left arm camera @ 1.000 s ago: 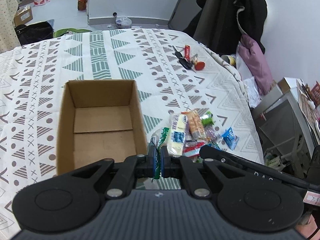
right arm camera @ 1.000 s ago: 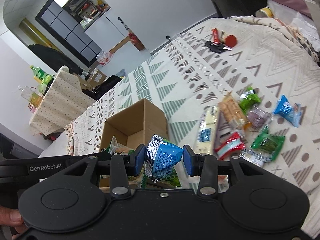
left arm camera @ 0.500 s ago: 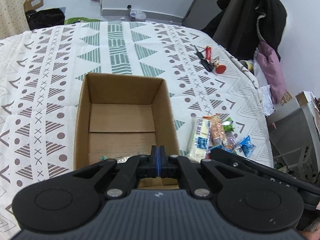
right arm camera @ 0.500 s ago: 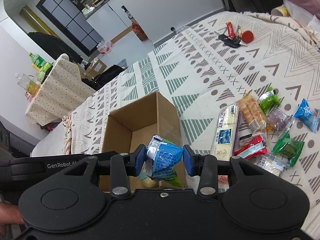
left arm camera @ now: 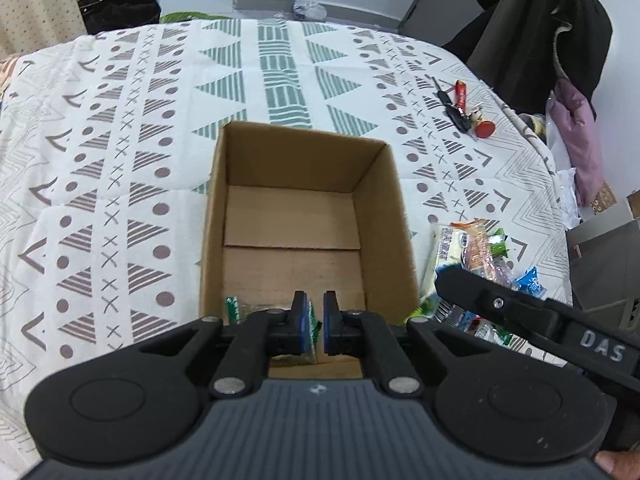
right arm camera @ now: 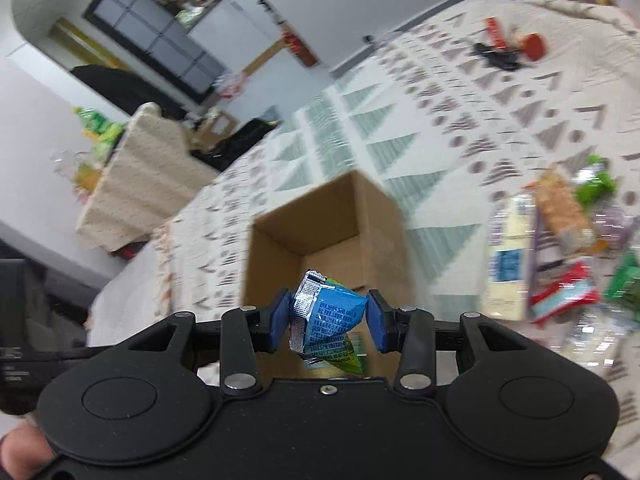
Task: Organize snacks
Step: 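Carry both snacks over the cardboard box and release them inside, then move both tools back over the snack pile, then grasp the clear bread pack with the left tool while the right tool grasps a green packet, then lower both held snacks into the cardboard box and open both tools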
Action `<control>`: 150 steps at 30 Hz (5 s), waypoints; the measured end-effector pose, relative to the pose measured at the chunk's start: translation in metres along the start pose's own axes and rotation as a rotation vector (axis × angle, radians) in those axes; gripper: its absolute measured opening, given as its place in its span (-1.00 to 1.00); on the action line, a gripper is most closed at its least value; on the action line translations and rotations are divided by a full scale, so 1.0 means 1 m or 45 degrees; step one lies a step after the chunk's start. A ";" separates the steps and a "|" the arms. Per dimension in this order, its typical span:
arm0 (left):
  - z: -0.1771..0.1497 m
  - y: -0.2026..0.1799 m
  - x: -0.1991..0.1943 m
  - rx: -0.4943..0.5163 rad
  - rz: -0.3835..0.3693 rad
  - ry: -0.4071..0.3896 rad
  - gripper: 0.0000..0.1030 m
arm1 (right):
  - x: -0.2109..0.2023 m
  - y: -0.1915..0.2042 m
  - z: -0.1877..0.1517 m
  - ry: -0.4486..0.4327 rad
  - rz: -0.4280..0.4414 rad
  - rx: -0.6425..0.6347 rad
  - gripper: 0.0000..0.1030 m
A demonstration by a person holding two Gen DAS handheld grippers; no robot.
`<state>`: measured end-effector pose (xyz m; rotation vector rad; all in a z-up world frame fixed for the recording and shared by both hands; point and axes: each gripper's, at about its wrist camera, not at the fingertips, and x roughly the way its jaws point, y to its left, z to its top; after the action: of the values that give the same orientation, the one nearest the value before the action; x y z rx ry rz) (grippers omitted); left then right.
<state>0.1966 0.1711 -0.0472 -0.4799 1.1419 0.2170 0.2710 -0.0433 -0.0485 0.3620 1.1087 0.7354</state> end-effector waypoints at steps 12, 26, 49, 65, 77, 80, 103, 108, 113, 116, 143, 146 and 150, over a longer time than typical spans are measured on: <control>-0.011 -0.020 -0.001 0.000 0.043 0.024 0.61 | -0.025 -0.023 -0.011 -0.036 -0.113 0.023 0.41; -0.049 -0.092 0.009 0.119 0.098 0.011 0.80 | -0.075 -0.097 -0.028 -0.068 -0.276 0.033 0.74; -0.079 -0.171 0.064 0.145 0.097 -0.045 0.80 | -0.117 -0.212 -0.039 -0.162 -0.198 0.156 0.74; -0.084 -0.193 0.110 0.166 0.035 -0.001 0.63 | -0.099 -0.259 -0.041 -0.130 -0.066 0.420 0.35; -0.093 -0.217 0.163 0.264 0.028 0.196 0.43 | -0.084 -0.269 -0.034 -0.086 -0.062 0.432 0.34; -0.095 -0.220 0.165 0.292 0.051 0.200 0.13 | -0.076 -0.268 -0.032 -0.059 -0.079 0.421 0.35; -0.102 -0.171 0.140 0.150 -0.012 0.263 -0.12 | -0.030 -0.225 -0.019 -0.089 -0.314 0.189 0.25; -0.104 -0.163 0.129 0.135 -0.002 0.251 -0.13 | -0.032 -0.221 -0.024 -0.101 -0.363 0.112 -0.27; -0.105 -0.157 0.114 0.123 0.007 0.232 -0.13 | -0.044 -0.208 -0.034 -0.095 -0.345 0.063 -0.33; -0.105 -0.157 0.104 0.125 0.004 0.214 -0.14 | -0.054 -0.199 -0.039 -0.109 -0.330 0.060 -0.33; -0.077 -0.125 0.028 0.066 -0.022 0.027 -0.14 | -0.099 -0.120 -0.038 -0.185 -0.290 0.021 -0.33; -0.069 -0.120 0.020 0.060 -0.023 0.004 -0.14 | -0.096 -0.108 -0.032 -0.192 -0.278 0.006 -0.33; -0.059 -0.111 0.011 0.042 -0.024 -0.020 -0.14 | -0.092 -0.092 -0.024 -0.194 -0.272 -0.020 -0.33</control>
<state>0.1981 0.0453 -0.0487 -0.4589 1.1236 0.1848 0.2592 -0.1748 -0.0517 0.2762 0.9794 0.5189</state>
